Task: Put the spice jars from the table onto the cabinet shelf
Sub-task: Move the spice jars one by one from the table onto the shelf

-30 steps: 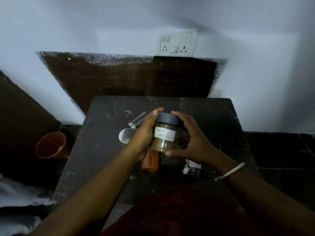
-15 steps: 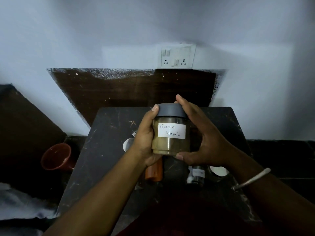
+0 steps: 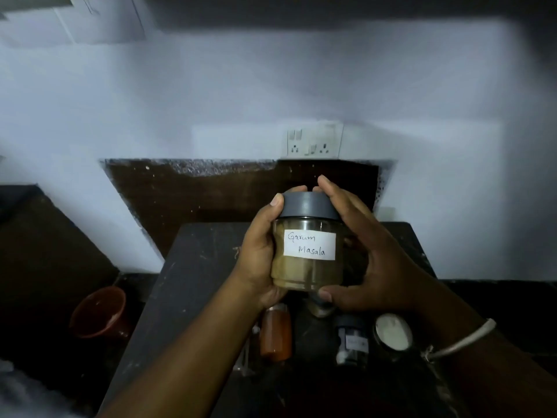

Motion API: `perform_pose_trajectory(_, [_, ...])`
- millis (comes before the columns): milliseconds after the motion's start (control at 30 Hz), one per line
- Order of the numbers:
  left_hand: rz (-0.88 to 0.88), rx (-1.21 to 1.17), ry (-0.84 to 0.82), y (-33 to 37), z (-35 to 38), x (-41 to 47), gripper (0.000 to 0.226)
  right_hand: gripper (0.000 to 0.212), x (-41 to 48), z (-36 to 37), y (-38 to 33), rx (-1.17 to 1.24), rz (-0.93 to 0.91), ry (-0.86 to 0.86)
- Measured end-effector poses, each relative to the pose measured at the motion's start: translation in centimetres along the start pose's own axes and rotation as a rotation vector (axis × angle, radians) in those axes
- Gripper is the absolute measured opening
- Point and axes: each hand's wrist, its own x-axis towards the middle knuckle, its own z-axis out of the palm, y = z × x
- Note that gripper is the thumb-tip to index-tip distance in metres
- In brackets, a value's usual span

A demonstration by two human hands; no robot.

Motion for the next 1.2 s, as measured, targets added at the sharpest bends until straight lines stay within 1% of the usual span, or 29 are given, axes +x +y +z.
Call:
perform_pose_trajectory(133, [0.043,0.022,-0.035,3.2,1.5,1.3,0.081,0.118,2.8,-2.1,-2.1,0.017,-0.026,-0.004])
perform_pose_trajectory(233, [0.091,0.068,-0.098,6.8,3.4,2.3,0.075,0.108,5.6,-3.7,-4.5,-0.040,-0.022,0.070])
perform_pose_trajectory(300, [0.172,0.111,-0.116,9.9,5.1,3.3,0.077,0.101,8.0,-4.7,-6.2,-0.110,-0.033,0.137])
perform_pose_trajectory(333, [0.203,0.112,-0.126,11.2,5.8,3.8,0.076,0.099,9.1,-5.0,-6.9,-0.108,-0.028,0.169])
perform_pose_trajectory(433, [0.321,0.180,-0.221,16.5,8.1,5.5,0.068,0.100,13.6,-6.5,-9.4,-0.108,-0.099,0.236])
perform_pose_trajectory(467, [0.356,0.211,-0.236,18.1,8.6,6.0,0.069,0.101,15.0,-7.0,-10.1,-0.100,-0.133,0.241])
perform_pose_trajectory(533, [0.445,0.291,-0.216,21.5,9.5,7.3,0.068,0.100,18.2,-8.1,-11.6,-0.077,-0.194,0.247])
perform_pose_trajectory(600, [0.515,0.370,-0.163,24.6,10.3,8.4,0.061,0.100,21.3,-8.9,-12.7,-0.087,-0.224,0.256])
perform_pose_trajectory(667, [0.555,0.479,-0.120,27.6,10.7,9.8,0.062,0.100,24.5,-9.9,-13.3,-0.095,-0.219,0.275])
perform_pose_trajectory(700, [0.582,0.531,-0.072,29.2,10.6,10.8,0.063,0.100,26.5,-10.3,-13.5,-0.108,-0.212,0.286])
perform_pose_trajectory(733, [0.622,0.594,0.027,30.8,10.3,12.0,0.058,0.100,28.3,-10.8,-13.6,-0.131,-0.202,0.297])
perform_pose_trajectory(767, [0.693,0.690,0.176,32.5,9.5,13.4,0.050,0.100,30.3,-11.1,-13.6,-0.147,-0.190,0.309])
perform_pose_trajectory(800, [0.785,0.855,0.342,34.2,8.1,14.9,0.043,0.101,32.2,-11.3,-13.3,-0.149,-0.170,0.321])
perform_pose_trajectory(833, [0.856,1.108,0.493,35.8,6.4,16.2,0.041,0.101,34.2,-11.3,-12.8,-0.149,-0.146,0.334])
perform_pose_trajectory(867, [0.846,1.415,0.596,37.1,4.3,17.3,0.040,0.101,36.1,-11.3,-12.1,-0.146,-0.124,0.341])
perform_pose_trajectory(900, [0.750,1.731,0.655,37.9,2.7,18.1,0.039,0.101,37.8,-11.3,-11.4,-0.140,-0.099,0.339])
perform_pose_trajectory(933, [0.638,1.935,0.692,38.7,0.2,19.5,0.040,0.101,40.3,-10.8,-10.1,-0.139,-0.067,0.324])
perform_pose_trajectory(967, [0.561,2.065,0.717,39.0,-1.5,20.3,0.041,0.100,42.1,-10.6,-9.1,-0.142,-0.037,0.321])
perform_pose_trajectory(1000, [0.550,2.121,0.746,38.6,-2.2,20.4,0.041,0.099,43.1,-10.9,-8.6,-0.154,-0.017,0.326])
perform_pose_trajectory(1067, [0.625,2.137,0.797,38.3,-2.7,20.8,0.043,0.093,46.0,-11.0,-7.6,-0.173,-0.005,0.307])
perform_pose_trajectory(1133, [0.705,2.150,0.770,38.6,-3.6,21.9,0.043,0.085,49.9,-10.5,-6.2,-0.193,0.005,0.293])
perform_pose_trajectory(1200, [0.757,2.226,0.768,39.0,-4.4,22.5,0.043,0.079,53.8,-9.8,-4.9,-0.231,0.037,0.284])
